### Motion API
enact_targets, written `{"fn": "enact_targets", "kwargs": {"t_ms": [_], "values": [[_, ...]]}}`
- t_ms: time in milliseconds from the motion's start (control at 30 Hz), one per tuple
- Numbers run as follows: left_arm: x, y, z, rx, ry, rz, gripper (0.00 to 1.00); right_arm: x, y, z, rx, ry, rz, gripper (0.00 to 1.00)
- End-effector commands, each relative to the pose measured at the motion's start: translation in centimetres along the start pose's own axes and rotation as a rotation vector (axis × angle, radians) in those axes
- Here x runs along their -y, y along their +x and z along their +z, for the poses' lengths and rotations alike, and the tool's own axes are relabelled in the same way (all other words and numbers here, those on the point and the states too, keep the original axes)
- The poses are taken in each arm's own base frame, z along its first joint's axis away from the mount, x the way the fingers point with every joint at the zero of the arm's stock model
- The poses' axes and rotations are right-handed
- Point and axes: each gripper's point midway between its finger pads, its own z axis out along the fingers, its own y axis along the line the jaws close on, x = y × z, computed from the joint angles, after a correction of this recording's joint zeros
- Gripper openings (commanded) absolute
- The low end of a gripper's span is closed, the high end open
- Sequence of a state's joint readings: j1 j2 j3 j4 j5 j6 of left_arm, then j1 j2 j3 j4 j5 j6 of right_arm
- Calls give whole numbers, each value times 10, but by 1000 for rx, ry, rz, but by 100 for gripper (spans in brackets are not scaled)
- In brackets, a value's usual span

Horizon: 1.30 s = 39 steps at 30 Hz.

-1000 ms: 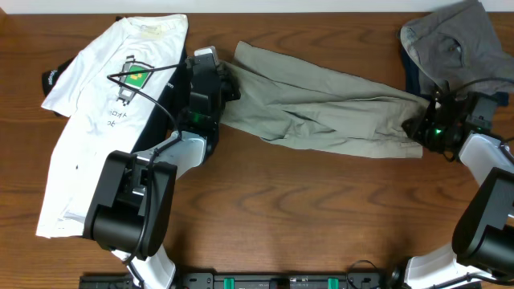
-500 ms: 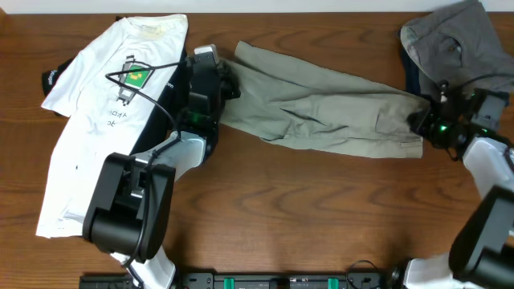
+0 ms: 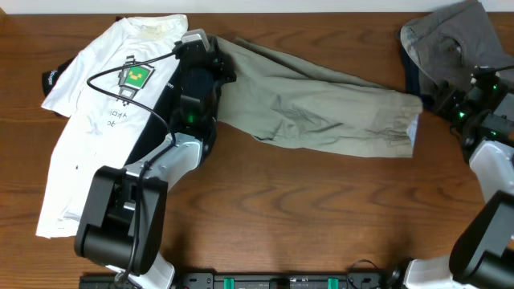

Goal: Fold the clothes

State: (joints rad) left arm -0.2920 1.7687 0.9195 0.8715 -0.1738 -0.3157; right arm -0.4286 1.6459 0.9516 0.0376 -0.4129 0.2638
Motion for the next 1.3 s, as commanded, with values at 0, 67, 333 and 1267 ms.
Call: {"fn": "enact_targets", "kwargs": {"t_ms": [0, 67, 333, 1267], "values": [[-7, -4, 13, 35, -50, 24, 6, 6, -4, 14, 26, 6, 27, 1], [-8, -3, 21, 35, -54, 38, 7, 3, -8, 20, 52, -8, 26, 1], [-4, -3, 40, 42, -52, 61, 98, -27, -12, 20, 37, -139, 22, 1], [-24, 61, -52, -604, -94, 285, 98, -86, 85, 24, -355, -63, -111, 20]]}}
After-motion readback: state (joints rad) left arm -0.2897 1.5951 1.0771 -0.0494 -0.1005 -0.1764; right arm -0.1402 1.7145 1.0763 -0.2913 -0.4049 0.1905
